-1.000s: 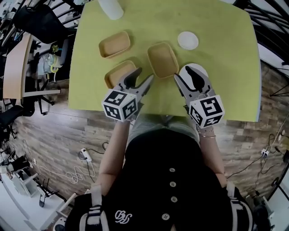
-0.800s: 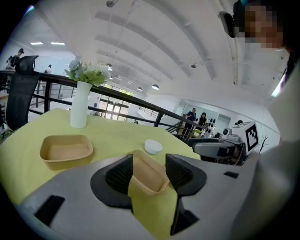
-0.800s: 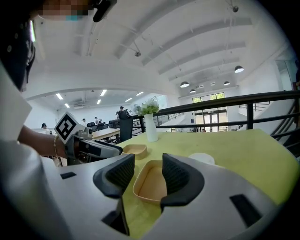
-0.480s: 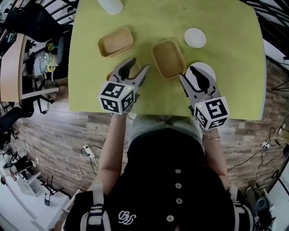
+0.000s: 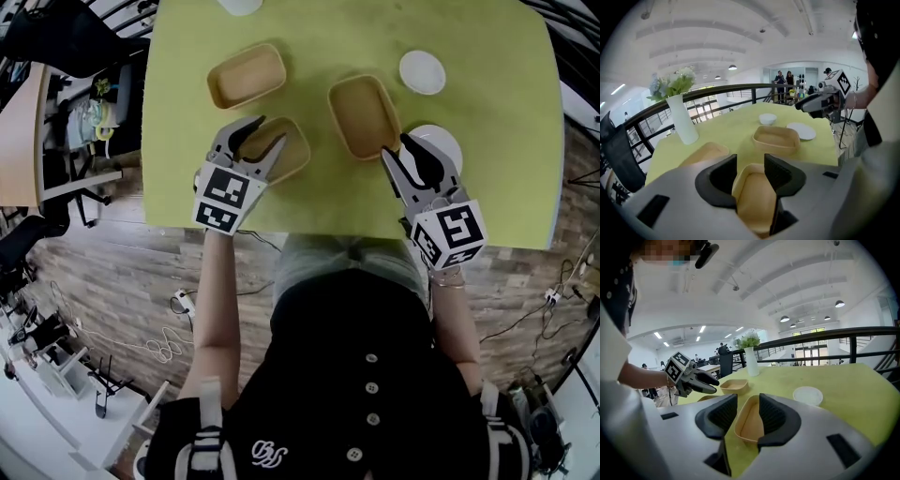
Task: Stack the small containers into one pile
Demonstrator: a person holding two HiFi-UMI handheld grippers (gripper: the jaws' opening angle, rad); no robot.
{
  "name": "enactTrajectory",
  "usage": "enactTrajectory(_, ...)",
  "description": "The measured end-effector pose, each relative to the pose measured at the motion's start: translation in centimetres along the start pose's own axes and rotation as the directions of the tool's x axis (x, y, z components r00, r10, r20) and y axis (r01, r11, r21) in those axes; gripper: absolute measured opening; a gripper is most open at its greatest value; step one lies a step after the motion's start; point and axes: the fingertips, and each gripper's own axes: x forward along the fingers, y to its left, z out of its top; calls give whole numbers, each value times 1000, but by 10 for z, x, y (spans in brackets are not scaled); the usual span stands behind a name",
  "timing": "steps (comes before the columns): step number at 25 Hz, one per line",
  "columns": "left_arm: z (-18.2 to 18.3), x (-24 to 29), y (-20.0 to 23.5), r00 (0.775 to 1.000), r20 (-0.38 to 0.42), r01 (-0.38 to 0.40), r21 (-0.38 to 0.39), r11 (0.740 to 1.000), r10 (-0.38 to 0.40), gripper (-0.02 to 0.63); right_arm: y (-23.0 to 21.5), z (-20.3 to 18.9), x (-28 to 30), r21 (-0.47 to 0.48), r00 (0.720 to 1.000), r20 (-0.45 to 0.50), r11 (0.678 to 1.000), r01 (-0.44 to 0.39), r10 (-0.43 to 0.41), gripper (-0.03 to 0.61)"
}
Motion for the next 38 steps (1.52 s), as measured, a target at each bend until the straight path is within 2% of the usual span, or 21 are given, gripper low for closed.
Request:
enactTrajectory(3, -15, 1, 7, 999, -49, 20, 32, 999, -18, 211, 7, -5, 3, -4, 1000, -16, 1000, -14, 14, 160)
enactTrajectory(7, -39, 7, 11, 987, -159, 42, 115, 992, -24, 215, 11, -15, 1, 11, 999, -34, 1000, -13, 14, 160)
enactTrajectory(13, -60, 20, 15, 967, -247, 114, 181, 977, -67, 172, 19, -25, 6, -5, 998, -63, 1000, -23, 23, 159)
enactTrajectory(17, -70, 26, 19, 954, -290, 134, 204, 970, -71, 160, 28, -27, 12, -11, 996, -74, 999, -43, 42, 158)
enactTrajectory(22, -83, 30, 21, 931, -356, 177, 241, 954, -82, 106, 36, -32, 14, 7, 995, -76, 998, -58, 59, 155)
enactTrajectory(24, -86, 30, 21, 927, -365, 190, 247, 950, -90, 67, 39, -34, 15, 10, 995, -81, 998, -58, 59, 153)
enactTrajectory(28, -89, 28, 22, 925, -366, 207, 249, 946, -106, 60, 41, -35, 19, 10, 995, -85, 998, -55, 56, 149)
enactTrajectory(34, -83, 27, 18, 926, -349, 217, 180, 959, -144, 52, 28, -32, 14, 3, 996, -81, 1000, -20, 20, 137)
enactTrajectory(38, -60, 24, 13, 946, -272, 209, 96, 973, -176, 40, 19, -27, 8, 1, 998, -70, 1000, 2, -2, 129)
